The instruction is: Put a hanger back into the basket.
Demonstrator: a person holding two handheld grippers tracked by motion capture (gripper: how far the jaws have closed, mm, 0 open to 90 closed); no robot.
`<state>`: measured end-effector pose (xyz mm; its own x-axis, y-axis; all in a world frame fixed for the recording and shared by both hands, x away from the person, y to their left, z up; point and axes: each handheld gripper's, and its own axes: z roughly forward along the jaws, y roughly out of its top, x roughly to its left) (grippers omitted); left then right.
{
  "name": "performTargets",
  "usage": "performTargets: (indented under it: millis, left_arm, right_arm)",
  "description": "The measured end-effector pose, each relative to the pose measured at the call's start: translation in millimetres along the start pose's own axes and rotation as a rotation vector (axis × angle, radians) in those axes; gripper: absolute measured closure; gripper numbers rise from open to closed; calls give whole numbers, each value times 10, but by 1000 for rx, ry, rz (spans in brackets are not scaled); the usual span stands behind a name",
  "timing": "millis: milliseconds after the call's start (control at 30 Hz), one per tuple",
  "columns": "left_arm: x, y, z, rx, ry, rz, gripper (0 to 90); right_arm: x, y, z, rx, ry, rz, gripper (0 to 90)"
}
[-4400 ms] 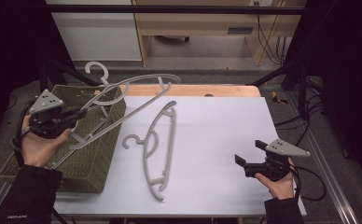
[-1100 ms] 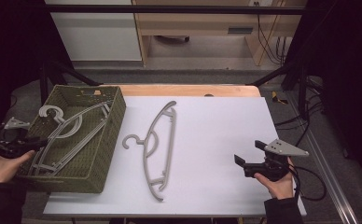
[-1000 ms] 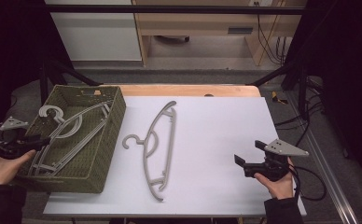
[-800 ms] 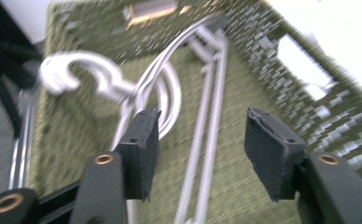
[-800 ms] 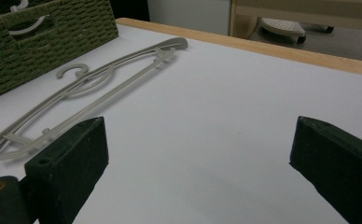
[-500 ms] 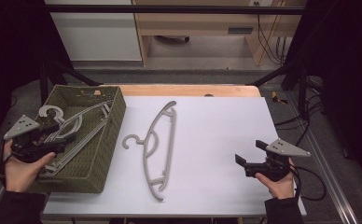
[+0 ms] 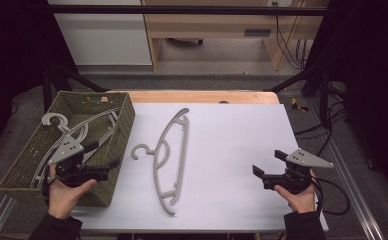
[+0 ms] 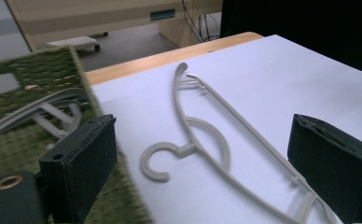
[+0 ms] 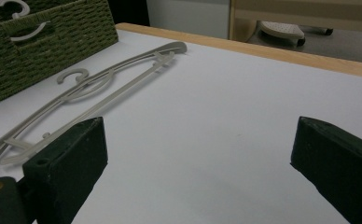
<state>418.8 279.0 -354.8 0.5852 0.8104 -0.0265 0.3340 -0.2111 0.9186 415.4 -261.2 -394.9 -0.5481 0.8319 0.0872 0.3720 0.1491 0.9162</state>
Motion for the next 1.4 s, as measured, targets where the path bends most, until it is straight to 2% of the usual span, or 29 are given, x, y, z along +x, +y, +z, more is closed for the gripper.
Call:
performTargets:
  millis: [100,300,367,433,567,667,767,867,967,1067,1133,1233,1400]
  left_arm:
    - [-123,-26,75,-3,-2,8,74]
    - [-409,-86,217,14,-46,28,80]
    - [-458,-115,252,16,-48,33,90]
    - [-530,-161,332,47,-79,44,94]
    - [-615,-254,485,86,-84,56,96]
    - [-612,-344,613,128,-92,34,101]
    - [-597,-429,737,169,-65,46,113]
    - [-565,-509,832,203,-53,29,132]
    - [-557,-566,922,251,-26,35,146]
    - [-520,-623,1030,289,-19,-16,197]
    - [-510,-664,1095,314,-9,-10,260]
    - [-488,-700,1156,352,-3,-26,318]
    - [-496,-738,1216,363,-13,-48,420]
  right_arm:
    - [8,2,-5,-8,0,0,39]
    - [12,3,-14,-12,-1,2,40]
    - [11,-1,-8,-10,-2,1,40]
    - [14,-5,-7,-8,-2,0,40]
    - [18,-10,-7,-8,-2,2,40]
    - [17,-16,-6,-8,0,2,40]
    - [15,-21,-3,-3,2,-2,40]
    - [19,-21,3,-5,3,3,41]
    - [27,-24,18,1,7,-4,41]
    - [40,-27,40,5,6,-5,42]
    - [41,-29,49,6,10,-6,42]
    - [46,-29,55,11,16,-6,42]
    - [46,-31,62,14,14,-8,42]
